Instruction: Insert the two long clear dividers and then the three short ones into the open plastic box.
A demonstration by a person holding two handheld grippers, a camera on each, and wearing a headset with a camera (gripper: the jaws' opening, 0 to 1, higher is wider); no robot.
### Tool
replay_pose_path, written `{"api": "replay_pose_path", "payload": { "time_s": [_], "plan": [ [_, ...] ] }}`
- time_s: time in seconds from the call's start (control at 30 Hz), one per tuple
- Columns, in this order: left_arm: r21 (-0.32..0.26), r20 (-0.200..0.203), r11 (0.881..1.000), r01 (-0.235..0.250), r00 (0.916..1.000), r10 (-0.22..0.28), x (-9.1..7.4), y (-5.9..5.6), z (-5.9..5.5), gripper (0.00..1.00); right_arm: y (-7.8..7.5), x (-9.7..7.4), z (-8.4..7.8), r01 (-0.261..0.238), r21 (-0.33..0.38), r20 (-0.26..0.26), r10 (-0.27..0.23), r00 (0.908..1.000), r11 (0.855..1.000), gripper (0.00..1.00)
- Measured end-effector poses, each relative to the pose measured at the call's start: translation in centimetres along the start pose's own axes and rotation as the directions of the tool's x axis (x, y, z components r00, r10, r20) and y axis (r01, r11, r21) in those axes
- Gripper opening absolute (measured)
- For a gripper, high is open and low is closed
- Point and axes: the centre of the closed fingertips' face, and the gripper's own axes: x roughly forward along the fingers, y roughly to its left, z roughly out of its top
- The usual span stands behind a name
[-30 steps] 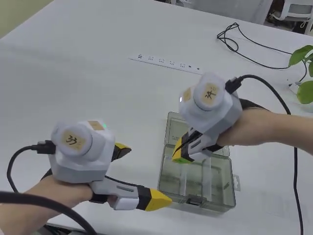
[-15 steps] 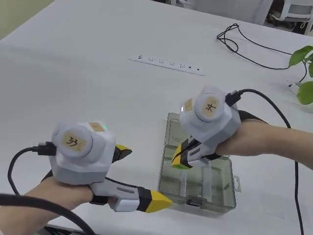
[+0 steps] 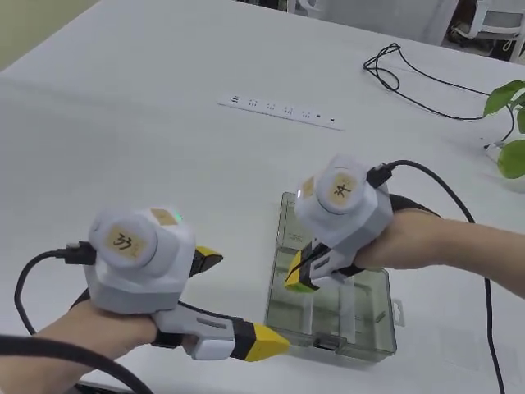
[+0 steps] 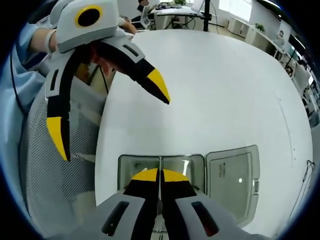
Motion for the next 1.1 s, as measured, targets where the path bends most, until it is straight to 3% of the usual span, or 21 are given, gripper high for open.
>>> {"api": "replay_pose_path", "payload": {
  "time_s": [0.43,0.57,0.63,0.7,0.87,1.1],
  "plan": [
    [0.009,0.003,1.0,0.005,1.0,-0.005,0.1,-0.1,0.3,0.92,0.1,0.2,0.0,0.002,-0.02,-0.007,-0.002,1.0,1.0,0.02],
    [0.014,0.001,1.0,0.004,1.0,-0.004,0.1,-0.1,0.4,0.92,0.1,0.2,0.1,-0.001,-0.022,0.0,0.001,1.0,1.0,0.03],
    [0.014,0.001,1.0,0.006,1.0,-0.006,0.1,-0.2,0.4,0.92,0.2,0.2,0.1,0.001,-0.061,0.011,0.0,0.9999,0.998,0.03],
    [0.016,0.0,1.0,0.006,1.0,-0.006,0.1,-0.2,0.4,0.92,0.2,0.1,0.0,-0.003,-0.046,0.017,0.004,0.9998,0.999,0.04],
    [0.019,-0.002,1.0,0.006,1.0,-0.006,0.2,-0.1,0.5,0.92,0.2,-0.5,0.2,0.003,-0.045,0.065,0.0,0.9979,0.999,0.18],
    [0.024,0.0,1.0,0.004,1.0,-0.005,0.2,-0.1,0.6,0.93,0.5,-1.6,0.9,0.009,-0.039,0.18,-0.002,0.9837,0.999,0.44]
  ]
}}
